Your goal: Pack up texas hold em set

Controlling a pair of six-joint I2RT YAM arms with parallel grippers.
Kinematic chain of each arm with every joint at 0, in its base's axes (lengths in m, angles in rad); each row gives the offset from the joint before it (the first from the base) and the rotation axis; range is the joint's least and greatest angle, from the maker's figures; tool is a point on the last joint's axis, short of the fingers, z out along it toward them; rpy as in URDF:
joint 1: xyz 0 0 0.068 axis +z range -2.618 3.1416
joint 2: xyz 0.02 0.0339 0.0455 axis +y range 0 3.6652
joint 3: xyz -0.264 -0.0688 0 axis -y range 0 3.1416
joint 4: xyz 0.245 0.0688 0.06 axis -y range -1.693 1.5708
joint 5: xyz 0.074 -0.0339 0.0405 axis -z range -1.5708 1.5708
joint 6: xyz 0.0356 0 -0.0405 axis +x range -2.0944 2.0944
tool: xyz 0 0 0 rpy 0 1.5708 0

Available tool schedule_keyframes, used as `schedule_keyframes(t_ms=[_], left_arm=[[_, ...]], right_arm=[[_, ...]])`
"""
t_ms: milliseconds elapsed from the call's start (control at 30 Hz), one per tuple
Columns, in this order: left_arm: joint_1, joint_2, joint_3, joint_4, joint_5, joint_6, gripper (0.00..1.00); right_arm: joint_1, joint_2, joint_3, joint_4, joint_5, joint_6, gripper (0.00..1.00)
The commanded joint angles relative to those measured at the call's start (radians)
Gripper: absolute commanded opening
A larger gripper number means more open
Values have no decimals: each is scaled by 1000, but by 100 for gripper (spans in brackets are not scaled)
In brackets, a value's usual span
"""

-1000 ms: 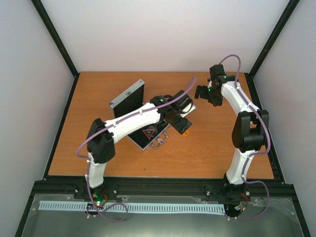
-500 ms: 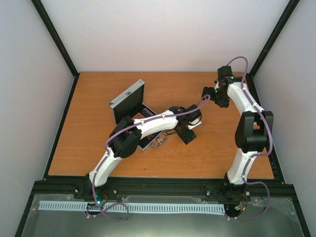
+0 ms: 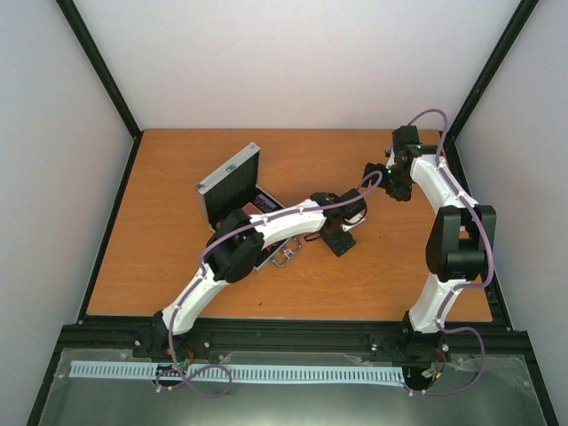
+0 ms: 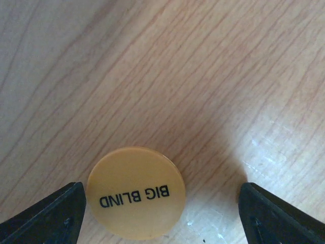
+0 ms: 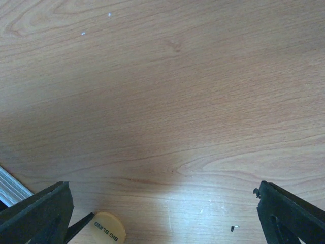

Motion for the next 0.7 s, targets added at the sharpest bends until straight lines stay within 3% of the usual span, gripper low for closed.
schedule_keyframes(t_ms=[0,333,667], left_arm=[[-8,40,66,-31,-17,0,85],[8,79,117,-78,34,-4,85],[40,43,37,-88,36,-12,87]], right_arm=[[-11,-36,-19,12,-22,-17,100],[-13,-47,-46,2,-41,-20,100],[-13,-76,-91,-1,-36,-27,100]])
